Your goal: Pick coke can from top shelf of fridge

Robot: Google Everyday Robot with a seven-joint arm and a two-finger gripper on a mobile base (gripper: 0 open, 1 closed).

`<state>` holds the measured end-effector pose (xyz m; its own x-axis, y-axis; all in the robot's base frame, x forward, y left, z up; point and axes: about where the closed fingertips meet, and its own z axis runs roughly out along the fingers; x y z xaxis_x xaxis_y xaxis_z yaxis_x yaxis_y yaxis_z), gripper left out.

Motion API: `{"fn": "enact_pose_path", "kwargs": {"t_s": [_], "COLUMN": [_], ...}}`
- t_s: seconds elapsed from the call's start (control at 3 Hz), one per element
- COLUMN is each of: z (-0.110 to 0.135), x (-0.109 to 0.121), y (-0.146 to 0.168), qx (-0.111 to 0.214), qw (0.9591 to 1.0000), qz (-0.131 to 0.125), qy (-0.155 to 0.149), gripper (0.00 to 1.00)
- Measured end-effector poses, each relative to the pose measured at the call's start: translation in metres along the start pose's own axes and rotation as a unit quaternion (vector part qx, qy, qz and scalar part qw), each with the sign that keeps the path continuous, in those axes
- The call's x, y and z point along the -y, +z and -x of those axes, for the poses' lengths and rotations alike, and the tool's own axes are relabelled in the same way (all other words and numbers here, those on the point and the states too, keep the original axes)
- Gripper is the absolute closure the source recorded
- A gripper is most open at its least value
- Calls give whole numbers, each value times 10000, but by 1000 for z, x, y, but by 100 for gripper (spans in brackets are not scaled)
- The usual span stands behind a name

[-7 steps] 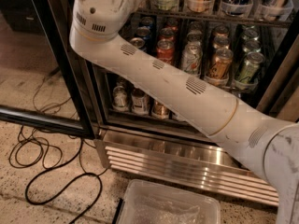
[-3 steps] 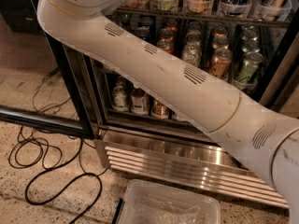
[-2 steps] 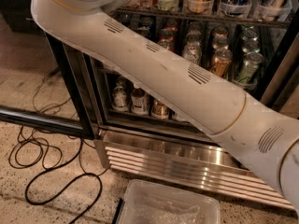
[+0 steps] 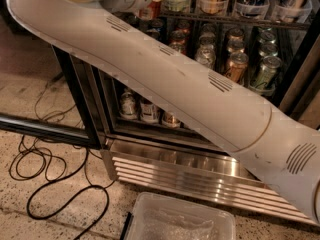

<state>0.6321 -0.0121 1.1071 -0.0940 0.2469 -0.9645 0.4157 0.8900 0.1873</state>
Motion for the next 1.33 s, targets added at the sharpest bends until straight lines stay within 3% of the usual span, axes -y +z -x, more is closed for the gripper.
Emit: {"fn": "enact_pose_path", "kwargs": {"t_s": [0.33, 0.67, 1.0, 1.33], "z": [3, -10, -32, -52], "x": [-8, 10, 25, 52], "y": [3, 11, 8, -16], "qx": [67, -322, -770, -1205], "qw": [9998, 9993, 9964, 9911], "qz": [160, 69, 138, 216], "qy": [-60, 180, 319, 522], "gripper": [100, 100, 100, 100]}}
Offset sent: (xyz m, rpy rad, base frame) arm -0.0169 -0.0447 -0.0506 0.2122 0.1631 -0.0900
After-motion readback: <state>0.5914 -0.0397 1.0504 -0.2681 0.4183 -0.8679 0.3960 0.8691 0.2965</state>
